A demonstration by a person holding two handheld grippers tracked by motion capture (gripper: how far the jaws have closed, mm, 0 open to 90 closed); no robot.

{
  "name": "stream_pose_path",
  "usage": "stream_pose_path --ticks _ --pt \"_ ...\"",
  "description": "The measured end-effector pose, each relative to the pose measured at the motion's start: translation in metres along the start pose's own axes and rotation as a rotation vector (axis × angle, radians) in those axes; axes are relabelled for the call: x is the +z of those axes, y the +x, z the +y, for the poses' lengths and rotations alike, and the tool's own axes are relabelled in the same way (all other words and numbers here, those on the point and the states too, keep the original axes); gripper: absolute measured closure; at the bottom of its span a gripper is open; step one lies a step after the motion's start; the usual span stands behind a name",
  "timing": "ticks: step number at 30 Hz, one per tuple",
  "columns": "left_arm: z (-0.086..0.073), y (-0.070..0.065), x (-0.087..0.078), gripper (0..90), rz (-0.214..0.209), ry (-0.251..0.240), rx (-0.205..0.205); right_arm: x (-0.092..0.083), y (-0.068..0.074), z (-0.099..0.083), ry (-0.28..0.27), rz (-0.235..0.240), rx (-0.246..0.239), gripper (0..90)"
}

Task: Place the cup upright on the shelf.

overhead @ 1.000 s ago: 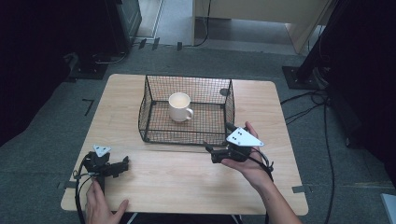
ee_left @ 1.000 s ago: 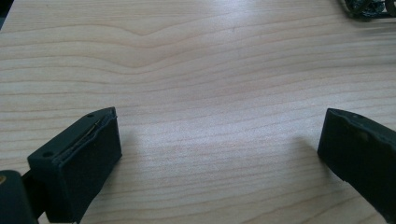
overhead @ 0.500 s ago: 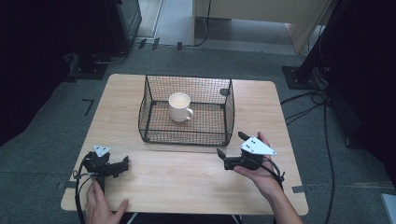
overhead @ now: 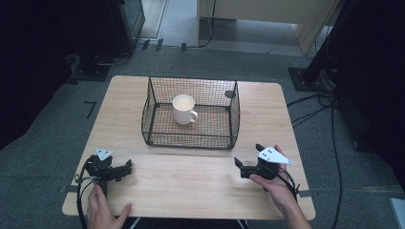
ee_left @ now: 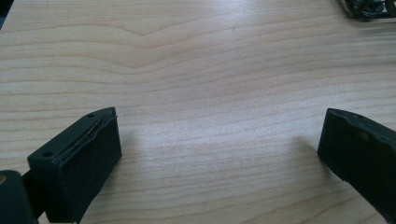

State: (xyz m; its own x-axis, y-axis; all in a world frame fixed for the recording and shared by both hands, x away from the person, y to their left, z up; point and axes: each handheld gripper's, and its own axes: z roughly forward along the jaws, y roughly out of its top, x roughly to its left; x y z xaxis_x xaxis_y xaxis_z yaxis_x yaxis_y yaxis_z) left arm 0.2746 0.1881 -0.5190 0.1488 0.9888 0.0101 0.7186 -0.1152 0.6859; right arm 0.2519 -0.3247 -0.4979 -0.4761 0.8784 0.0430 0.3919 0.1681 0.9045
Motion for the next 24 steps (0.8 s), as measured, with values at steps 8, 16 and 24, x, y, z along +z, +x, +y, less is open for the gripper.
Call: stream_pose_path --ticks 8,16,24 --pt "0.000 0.000 0.000 0.0 0.000 0.000 0.000 -0.006 -0.017 -0.016 0.046 -0.052 0.024 0.0" --pt "0.000 0.000 0.000 0.0 0.000 0.000 0.000 -0.011 -0.032 -0.029 0.141 -0.112 0.023 0.0" --pt "0.000 0.000 0.000 0.0 0.000 0.000 0.000 -0.009 -0.041 -0.033 0.299 -0.165 0.050 0.0"
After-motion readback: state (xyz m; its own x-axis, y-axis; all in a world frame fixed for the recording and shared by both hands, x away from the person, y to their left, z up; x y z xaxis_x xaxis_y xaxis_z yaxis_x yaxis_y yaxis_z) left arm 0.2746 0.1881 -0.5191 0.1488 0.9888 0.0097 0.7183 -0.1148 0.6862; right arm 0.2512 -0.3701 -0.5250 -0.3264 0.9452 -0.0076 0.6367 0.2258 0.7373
